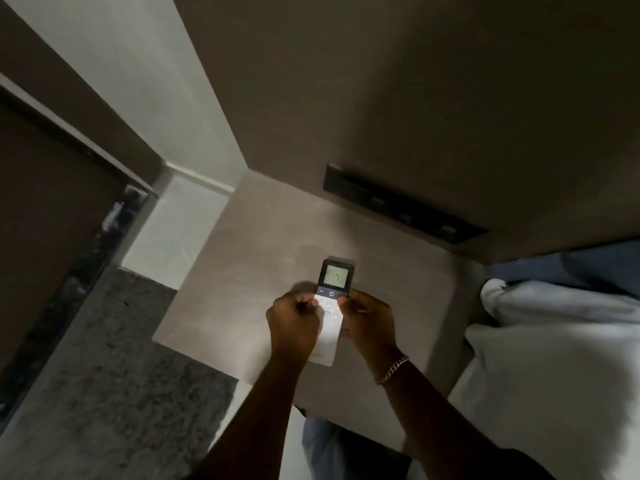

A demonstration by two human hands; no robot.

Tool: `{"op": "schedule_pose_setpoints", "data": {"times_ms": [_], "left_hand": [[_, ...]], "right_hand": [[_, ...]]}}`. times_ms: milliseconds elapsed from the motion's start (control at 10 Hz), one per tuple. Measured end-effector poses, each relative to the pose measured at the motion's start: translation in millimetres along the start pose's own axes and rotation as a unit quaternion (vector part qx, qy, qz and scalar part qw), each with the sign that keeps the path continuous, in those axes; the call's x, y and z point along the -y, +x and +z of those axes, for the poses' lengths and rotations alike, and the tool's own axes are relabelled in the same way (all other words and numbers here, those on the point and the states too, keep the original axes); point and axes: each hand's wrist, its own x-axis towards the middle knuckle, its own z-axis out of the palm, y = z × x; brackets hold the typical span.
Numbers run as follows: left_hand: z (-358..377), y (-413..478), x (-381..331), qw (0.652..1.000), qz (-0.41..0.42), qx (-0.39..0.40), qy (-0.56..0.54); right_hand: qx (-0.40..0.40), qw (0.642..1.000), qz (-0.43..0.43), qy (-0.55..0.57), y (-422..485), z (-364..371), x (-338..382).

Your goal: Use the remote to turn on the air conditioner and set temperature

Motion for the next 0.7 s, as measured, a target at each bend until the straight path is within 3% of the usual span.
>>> {"op": "schedule_pose_setpoints", "data": {"times_ms": [200,400,500,600,700], "left_hand": [[31,16,28,0.994,0.097,-0.015,0.043],[35,15,38,0.989,0.097,0.026,0.107],[28,12,37,0.993,0.063,0.043,0.093],[-6,11,39,0.999,0.019,0.031,-0.011],[-35,-2,43,0.997,0.019,-0.003,-0.071]], "right_hand": [[-0.057,0.998,0.020,-0.036,23,20,-37],[-0.110,0.990,0.011,-0.084,20,28,-49],[-0.115,0.989,0.019,-0.091,17,30,-46],[-0.139,0.986,0.025,-0.089,12,29,-37],[-0.139,0.982,-0.025,-0.123,-5,24,-29]]}}
